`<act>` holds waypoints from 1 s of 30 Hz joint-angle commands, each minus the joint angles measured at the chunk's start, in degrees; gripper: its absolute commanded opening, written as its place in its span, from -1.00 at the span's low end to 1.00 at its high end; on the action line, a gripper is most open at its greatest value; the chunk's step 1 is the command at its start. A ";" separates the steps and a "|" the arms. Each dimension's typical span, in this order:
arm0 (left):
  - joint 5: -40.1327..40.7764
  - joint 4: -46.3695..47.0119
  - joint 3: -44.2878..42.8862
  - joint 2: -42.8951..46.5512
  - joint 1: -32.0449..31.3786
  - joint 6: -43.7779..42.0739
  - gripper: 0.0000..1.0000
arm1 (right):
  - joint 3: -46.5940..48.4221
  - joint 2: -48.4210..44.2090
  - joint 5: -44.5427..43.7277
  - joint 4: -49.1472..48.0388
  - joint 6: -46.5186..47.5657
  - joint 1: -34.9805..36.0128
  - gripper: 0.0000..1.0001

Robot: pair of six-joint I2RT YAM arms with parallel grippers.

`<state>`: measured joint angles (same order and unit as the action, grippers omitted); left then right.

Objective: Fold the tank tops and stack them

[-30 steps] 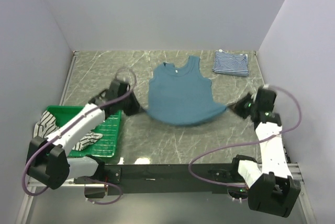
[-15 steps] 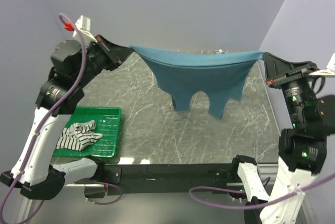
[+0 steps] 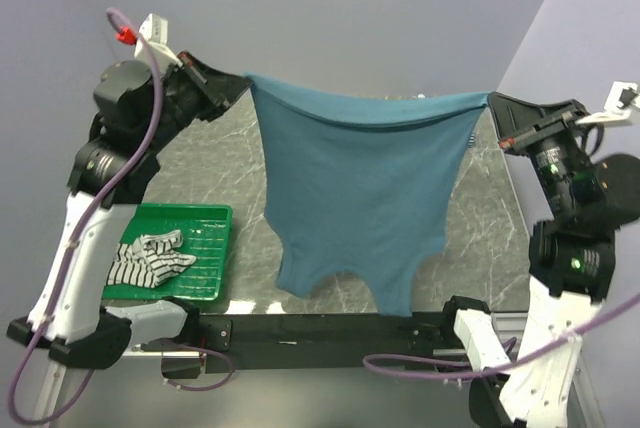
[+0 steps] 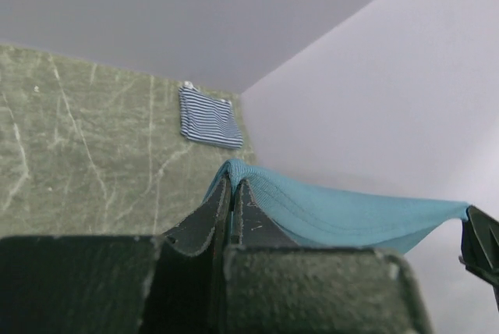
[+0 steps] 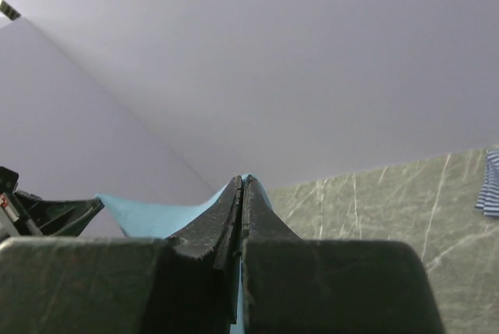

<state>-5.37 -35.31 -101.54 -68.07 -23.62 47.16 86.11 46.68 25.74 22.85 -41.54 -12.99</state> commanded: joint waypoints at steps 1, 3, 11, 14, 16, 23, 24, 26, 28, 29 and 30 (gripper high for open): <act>-4.37 7.00 -0.85 -4.43 3.92 -0.93 -0.99 | -3.39 3.68 1.60 -8.43 -1.79 0.07 -1.00; -6.75 9.89 -2.60 -8.38 6.82 -0.84 -0.99 | -5.06 6.57 2.65 -12.54 -2.67 0.16 -1.00; -18.87 19.13 -20.51 -28.83 17.71 1.79 -0.99 | 4.84 24.41 3.27 -20.74 -5.92 3.59 -1.00; -22.91 20.02 -35.27 -38.31 20.00 3.73 -0.99 | 17.40 32.58 2.39 -17.76 -4.87 4.29 -1.00; -25.47 20.89 -43.82 -41.78 21.32 6.62 -0.99 | 26.10 37.60 2.30 -15.65 -4.69 4.38 -1.00; -27.24 28.36 -12.11 -29.70 23.26 6.19 -0.99 | 15.36 35.96 4.32 -17.48 -4.34 4.73 -1.00; -27.50 30.54 -7.15 -27.83 23.26 6.45 -0.99 | 5.92 32.55 4.58 -19.75 -4.51 4.82 -1.00; -27.50 32.05 7.57 -22.40 22.57 6.89 -0.99 | -4.58 28.67 4.41 -21.96 -5.83 4.82 -1.00; -27.07 32.85 17.03 -19.04 21.51 6.20 -0.99 | -19.87 23.48 4.41 -22.76 -7.49 4.91 -1.00; -26.54 32.59 25.77 -16.15 20.03 5.67 -0.99 | -28.19 22.16 4.41 -22.76 -7.68 4.91 -1.00; -26.36 31.89 29.95 -14.91 19.23 4.45 -0.99 | -31.84 19.88 4.24 -21.81 -7.42 5.08 -1.00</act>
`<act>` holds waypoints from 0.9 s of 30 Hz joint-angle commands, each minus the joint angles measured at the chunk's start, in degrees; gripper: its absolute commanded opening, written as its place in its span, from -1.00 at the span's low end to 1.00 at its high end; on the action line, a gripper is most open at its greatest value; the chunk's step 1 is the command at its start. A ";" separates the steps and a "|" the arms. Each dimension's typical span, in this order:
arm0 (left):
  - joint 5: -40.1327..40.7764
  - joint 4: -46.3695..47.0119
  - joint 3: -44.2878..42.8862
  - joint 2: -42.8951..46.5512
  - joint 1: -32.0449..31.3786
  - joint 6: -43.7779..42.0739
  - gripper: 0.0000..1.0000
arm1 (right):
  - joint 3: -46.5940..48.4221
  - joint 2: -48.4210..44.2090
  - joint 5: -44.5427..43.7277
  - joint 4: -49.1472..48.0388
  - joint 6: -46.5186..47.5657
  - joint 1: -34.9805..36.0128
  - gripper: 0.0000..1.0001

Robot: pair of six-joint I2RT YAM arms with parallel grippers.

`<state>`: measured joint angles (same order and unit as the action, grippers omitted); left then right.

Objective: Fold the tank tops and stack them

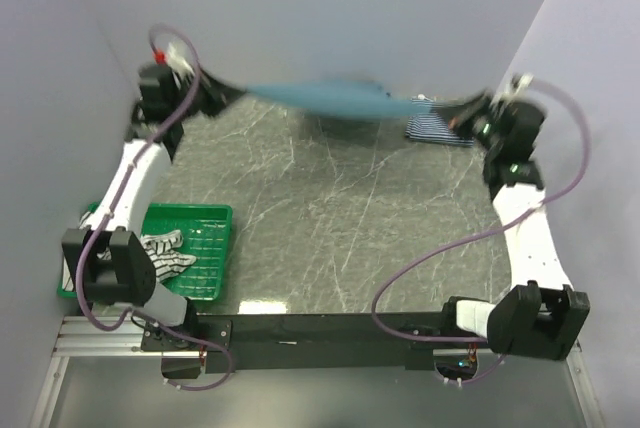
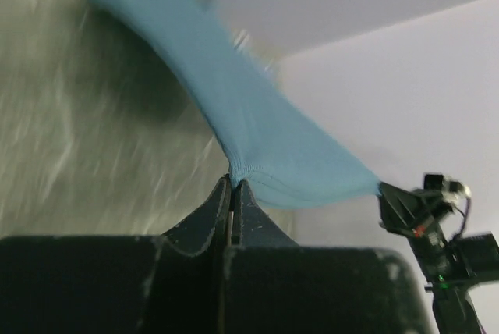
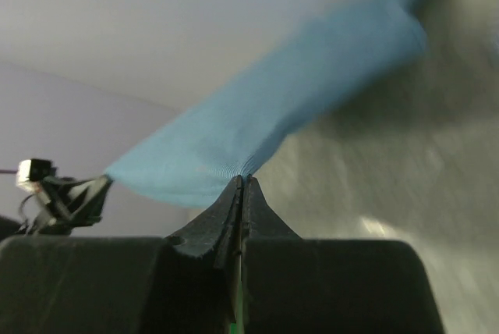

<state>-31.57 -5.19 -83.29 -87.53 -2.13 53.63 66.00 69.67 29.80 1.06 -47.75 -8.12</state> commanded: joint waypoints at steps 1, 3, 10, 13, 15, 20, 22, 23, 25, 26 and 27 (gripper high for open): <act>0.71 1.50 15.75 5.78 -3.13 -2.38 -0.99 | -14.99 -4.27 -1.31 1.82 0.71 0.21 -1.00; 1.51 0.19 26.48 8.24 -6.29 -4.04 -0.99 | -22.88 -7.60 -4.21 8.22 3.00 0.21 -1.00; 9.94 -7.01 43.03 13.34 -13.50 -4.50 -0.99 | -35.14 -10.26 -6.95 16.86 6.25 0.03 -1.00; 13.11 -9.66 43.56 14.49 -17.37 -4.32 -0.99 | -35.67 -10.60 -10.72 21.60 6.70 -0.32 -1.00; 15.03 -11.32 43.91 14.66 -20.27 -3.88 -0.99 | -36.64 -11.65 -11.87 23.54 6.26 -0.76 -1.00; 16.80 -12.65 46.45 16.07 -23.88 -2.21 -0.99 | -37.34 -14.55 -16.52 29.42 6.08 -2.07 -1.00; 17.85 -14.14 47.16 17.21 -24.41 -1.77 -0.98 | -37.26 -15.09 -17.93 31.10 6.70 -3.48 -0.92; 18.12 -14.58 47.68 17.65 -24.59 -1.94 -0.91 | -37.00 -15.18 -17.68 32.76 7.05 -3.83 -0.90; 19.17 -16.85 47.69 18.87 -24.59 -2.03 -0.78 | -36.73 -15.44 -17.59 34.09 8.02 -4.62 -0.64; 19.27 -17.57 47.43 19.41 -24.59 -2.12 -0.68 | -36.38 -16.14 -17.67 35.40 8.28 -4.71 -0.51; 19.62 -18.01 47.17 20.11 -24.59 -2.56 -0.61 | -36.12 -16.58 -18.02 35.94 8.54 -4.63 -0.34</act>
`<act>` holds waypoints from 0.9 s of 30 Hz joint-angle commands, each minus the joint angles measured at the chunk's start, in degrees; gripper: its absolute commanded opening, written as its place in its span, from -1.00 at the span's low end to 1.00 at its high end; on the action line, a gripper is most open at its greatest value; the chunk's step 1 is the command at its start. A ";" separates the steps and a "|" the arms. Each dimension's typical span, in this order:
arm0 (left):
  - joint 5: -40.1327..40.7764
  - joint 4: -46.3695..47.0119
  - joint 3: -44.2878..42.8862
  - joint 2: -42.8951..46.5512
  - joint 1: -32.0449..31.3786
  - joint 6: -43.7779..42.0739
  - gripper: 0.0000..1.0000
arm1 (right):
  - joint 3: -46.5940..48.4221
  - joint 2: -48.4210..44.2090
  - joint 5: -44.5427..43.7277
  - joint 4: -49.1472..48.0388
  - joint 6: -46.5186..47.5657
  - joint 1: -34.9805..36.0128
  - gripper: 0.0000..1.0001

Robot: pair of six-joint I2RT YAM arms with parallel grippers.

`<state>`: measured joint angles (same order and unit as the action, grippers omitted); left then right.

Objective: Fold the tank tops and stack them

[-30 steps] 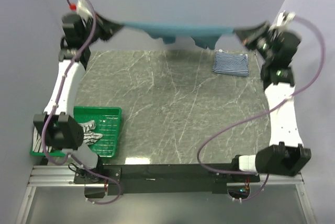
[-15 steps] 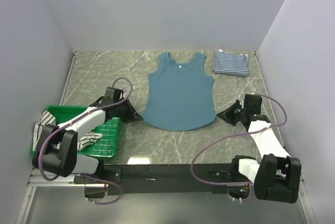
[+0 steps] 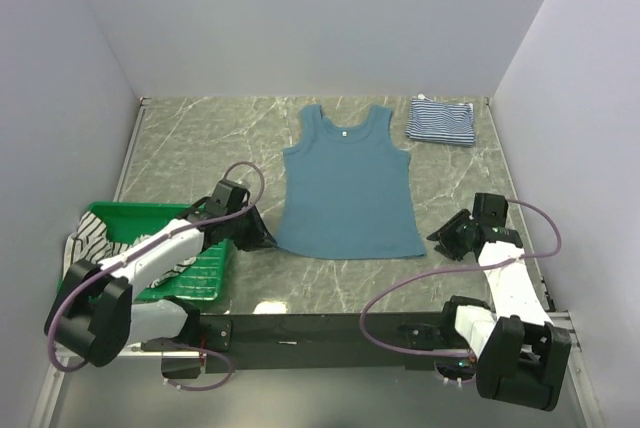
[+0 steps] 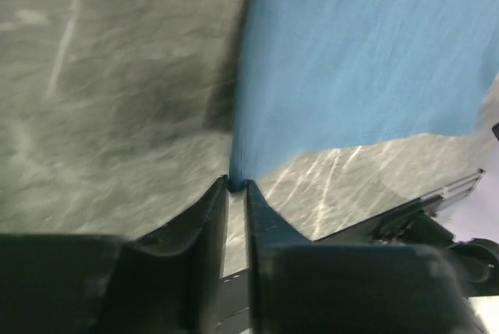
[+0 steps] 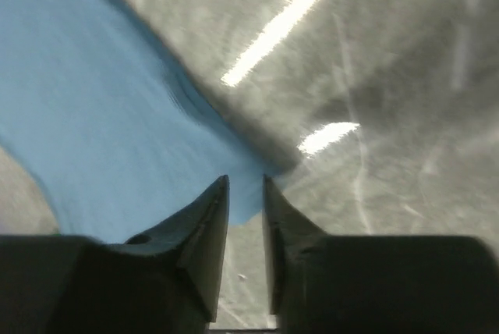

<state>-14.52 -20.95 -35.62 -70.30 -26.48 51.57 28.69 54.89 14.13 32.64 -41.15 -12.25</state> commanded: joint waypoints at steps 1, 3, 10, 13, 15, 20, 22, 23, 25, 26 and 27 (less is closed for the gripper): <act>3.27 -4.08 -1.38 4.20 -0.24 -0.68 -0.49 | 1.72 -2.50 -2.53 4.88 2.38 -0.49 -0.06; 4.24 -5.76 -2.78 5.78 -0.15 -1.47 -0.35 | 2.16 -4.53 -2.09 5.50 2.82 -0.49 0.29; 7.76 -9.11 -15.33 5.99 2.21 -4.11 -0.05 | 7.86 -9.20 -9.09 1.47 -4.36 17.29 0.34; 4.51 -6.39 -21.83 -1.20 7.64 -5.87 -0.11 | 14.80 -1.04 -20.26 -0.91 -10.96 39.97 0.17; 2.32 -4.03 -25.01 -4.30 11.17 -6.22 -0.11 | 22.17 9.05 -26.74 -1.09 -13.07 53.16 0.16; 0.64 -2.78 -36.26 -13.79 19.88 -4.73 -0.04 | 40.54 32.70 -30.74 -1.71 -13.00 67.87 0.03; 0.02 -3.65 -41.25 -18.09 21.37 -4.90 -0.05 | 48.08 38.86 -31.09 -0.83 -12.38 71.64 -0.03; -0.07 -4.18 -42.94 -19.42 21.73 -5.16 -0.06 | 50.48 44.11 -31.01 0.39 -12.21 72.62 -0.07; -0.85 -3.93 -45.49 -22.24 22.35 -5.08 -0.09 | 55.92 50.01 -31.79 1.98 -11.68 75.00 -0.17; -1.03 -3.66 -46.03 -22.85 22.52 -4.82 -0.10 | 57.34 51.61 -32.06 2.42 -11.42 75.53 -0.21; -1.38 -3.22 -46.21 -23.73 22.61 -4.64 -0.11 | 58.58 53.11 -32.23 2.95 -11.33 76.14 -0.24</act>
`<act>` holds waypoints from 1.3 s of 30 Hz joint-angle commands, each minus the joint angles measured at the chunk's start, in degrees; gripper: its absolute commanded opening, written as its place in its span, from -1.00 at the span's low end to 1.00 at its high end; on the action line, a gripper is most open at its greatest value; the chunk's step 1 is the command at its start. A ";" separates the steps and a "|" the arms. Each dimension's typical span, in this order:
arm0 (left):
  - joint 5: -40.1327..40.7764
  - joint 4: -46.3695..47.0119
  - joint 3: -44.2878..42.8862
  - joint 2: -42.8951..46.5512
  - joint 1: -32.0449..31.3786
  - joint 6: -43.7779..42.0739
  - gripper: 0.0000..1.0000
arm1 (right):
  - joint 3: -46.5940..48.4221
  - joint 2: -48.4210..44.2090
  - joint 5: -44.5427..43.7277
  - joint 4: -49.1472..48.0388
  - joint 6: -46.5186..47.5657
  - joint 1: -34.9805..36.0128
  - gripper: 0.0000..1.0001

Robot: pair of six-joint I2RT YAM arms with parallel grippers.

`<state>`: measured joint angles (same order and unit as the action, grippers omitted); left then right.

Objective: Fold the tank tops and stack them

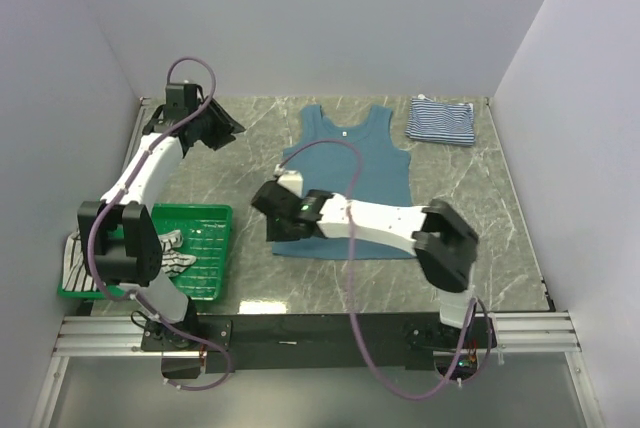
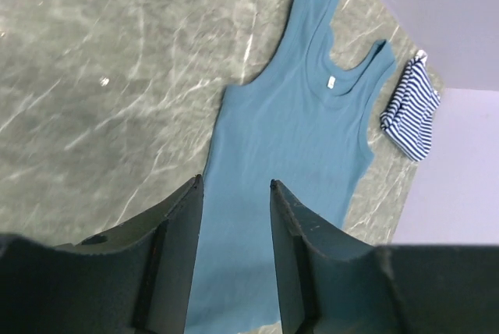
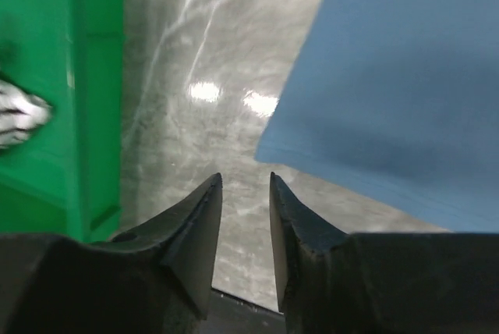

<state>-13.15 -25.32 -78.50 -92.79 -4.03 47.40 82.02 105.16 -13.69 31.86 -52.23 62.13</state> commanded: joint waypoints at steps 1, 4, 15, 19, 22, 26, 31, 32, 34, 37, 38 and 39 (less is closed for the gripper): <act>-3.11 1.41 -3.76 -1.68 0.17 -0.38 -0.12 | 7.17 4.07 -4.67 4.26 -0.24 2.55 -0.25; -4.69 2.56 -3.94 -3.35 0.17 -0.46 -0.15 | 10.34 8.37 -5.64 5.06 0.28 3.78 -0.27; -6.45 5.37 -1.57 -4.85 0.17 0.24 -0.18 | 13.34 14.63 -8.89 8.75 -0.77 5.20 -0.29; -7.24 6.51 -0.61 -5.20 0.17 0.68 -0.19 | 13.78 16.56 -8.72 9.37 -0.60 5.46 -0.29; -7.07 6.69 -0.25 -5.38 0.17 0.77 -0.20 | 13.78 17.52 -8.19 8.31 -0.33 5.63 -0.29; -6.81 7.04 0.28 -5.73 -0.01 1.03 -0.20 | 14.13 19.02 -7.93 8.57 0.11 5.55 -0.29; -5.66 7.48 1.85 -5.73 -1.41 1.47 -0.20 | 9.59 15.53 -8.19 6.83 0.11 5.63 -0.55; -4.70 7.91 2.38 -5.82 -1.94 1.56 -0.21 | 8.00 14.38 -7.93 5.86 0.46 5.55 -0.61; -3.82 8.79 4.05 -6.08 -3.87 2.00 -0.21 | 2.81 10.70 -6.18 2.79 0.64 5.64 -0.77; -2.68 10.29 5.63 -8.01 -6.33 2.87 -0.22 | -4.74 5.26 -3.10 -2.21 0.90 5.46 -0.93; -2.33 10.55 5.90 -8.71 -6.77 3.14 -0.23 | -6.59 3.83 -2.14 -3.63 1.16 5.20 -0.96; -1.54 11.34 6.34 -9.85 -7.56 3.40 -0.24 | -10.35 2.34 -1.08 -5.21 1.25 5.02 -0.96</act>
<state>-16.84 -17.19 -73.38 -100.36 -9.80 49.43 77.52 113.16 -17.72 31.40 -51.13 67.33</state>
